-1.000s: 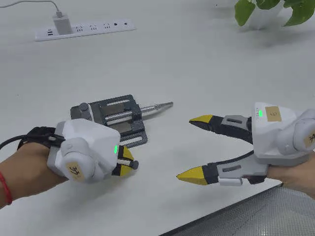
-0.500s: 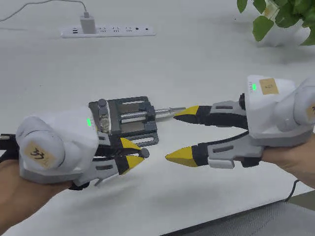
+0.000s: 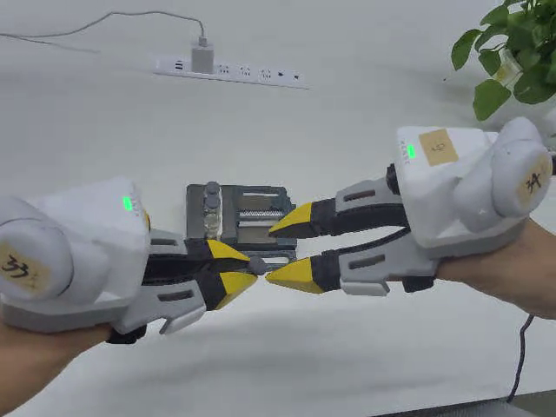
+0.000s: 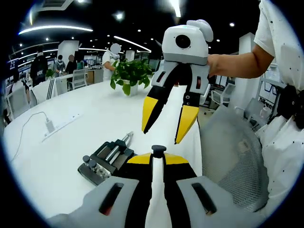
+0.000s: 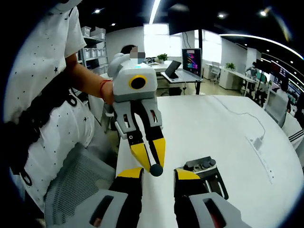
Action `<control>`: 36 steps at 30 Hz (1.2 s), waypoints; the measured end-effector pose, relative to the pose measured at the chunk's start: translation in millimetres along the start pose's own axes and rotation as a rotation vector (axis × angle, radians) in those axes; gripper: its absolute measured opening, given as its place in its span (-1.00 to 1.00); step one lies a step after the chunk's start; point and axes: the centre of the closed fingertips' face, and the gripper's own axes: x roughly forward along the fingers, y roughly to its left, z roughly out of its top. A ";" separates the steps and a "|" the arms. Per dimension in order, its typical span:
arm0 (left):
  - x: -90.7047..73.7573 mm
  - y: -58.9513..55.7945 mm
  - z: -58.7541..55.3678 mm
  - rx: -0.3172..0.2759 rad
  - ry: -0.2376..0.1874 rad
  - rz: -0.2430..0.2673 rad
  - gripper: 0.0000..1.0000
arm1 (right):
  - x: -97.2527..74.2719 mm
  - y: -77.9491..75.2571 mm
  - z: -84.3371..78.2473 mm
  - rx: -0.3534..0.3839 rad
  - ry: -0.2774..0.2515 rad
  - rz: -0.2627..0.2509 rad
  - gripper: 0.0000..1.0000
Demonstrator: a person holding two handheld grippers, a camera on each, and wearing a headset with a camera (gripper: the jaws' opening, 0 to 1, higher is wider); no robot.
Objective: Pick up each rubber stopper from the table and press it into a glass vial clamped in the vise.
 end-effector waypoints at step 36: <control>-4.3 -2.8 2.2 0.037 -0.002 -0.024 -0.92 | 8.3 10.4 0.7 -0.089 0.078 0.074 -0.88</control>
